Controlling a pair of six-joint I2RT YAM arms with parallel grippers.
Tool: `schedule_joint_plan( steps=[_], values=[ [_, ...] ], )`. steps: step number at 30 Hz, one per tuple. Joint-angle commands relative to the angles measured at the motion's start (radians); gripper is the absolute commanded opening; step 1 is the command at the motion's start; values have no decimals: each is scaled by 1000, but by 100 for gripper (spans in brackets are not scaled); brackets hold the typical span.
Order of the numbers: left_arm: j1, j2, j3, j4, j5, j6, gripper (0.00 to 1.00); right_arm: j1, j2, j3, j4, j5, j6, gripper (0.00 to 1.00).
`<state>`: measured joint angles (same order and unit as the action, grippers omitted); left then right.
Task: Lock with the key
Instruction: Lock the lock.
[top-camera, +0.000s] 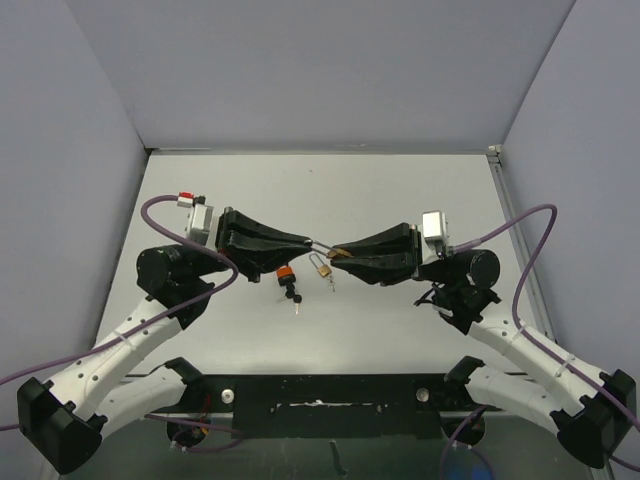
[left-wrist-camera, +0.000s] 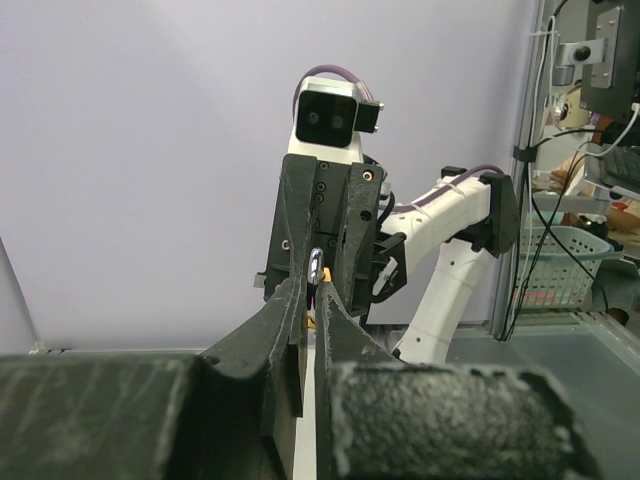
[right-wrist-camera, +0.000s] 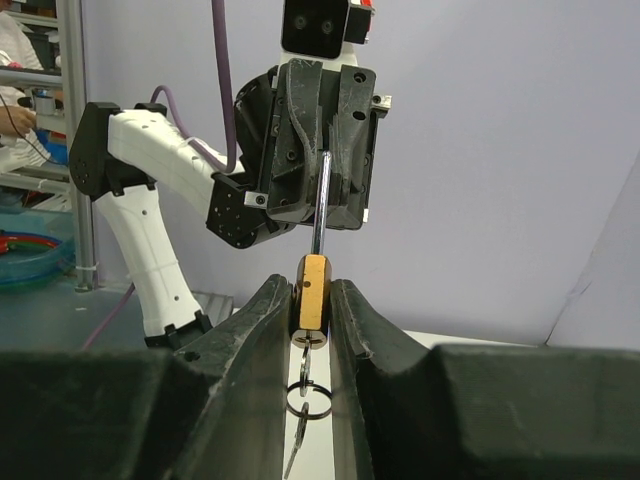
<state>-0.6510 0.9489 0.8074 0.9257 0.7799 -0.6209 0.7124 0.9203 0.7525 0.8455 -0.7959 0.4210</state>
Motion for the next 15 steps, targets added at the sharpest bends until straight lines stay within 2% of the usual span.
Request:
schedule_joint_plan(
  steps=[1, 9, 15],
  values=[
    [2, 50, 41, -132, -19, 0, 0, 12, 6, 8, 151, -20, 17, 0],
    [1, 78, 27, -139, -16, -33, 0, 12, 37, 20, 227, 27, 8, 0],
    [0, 107, 9, -83, 6, -81, 0, 12, 79, 37, 323, 44, 5, 0]
  ],
)
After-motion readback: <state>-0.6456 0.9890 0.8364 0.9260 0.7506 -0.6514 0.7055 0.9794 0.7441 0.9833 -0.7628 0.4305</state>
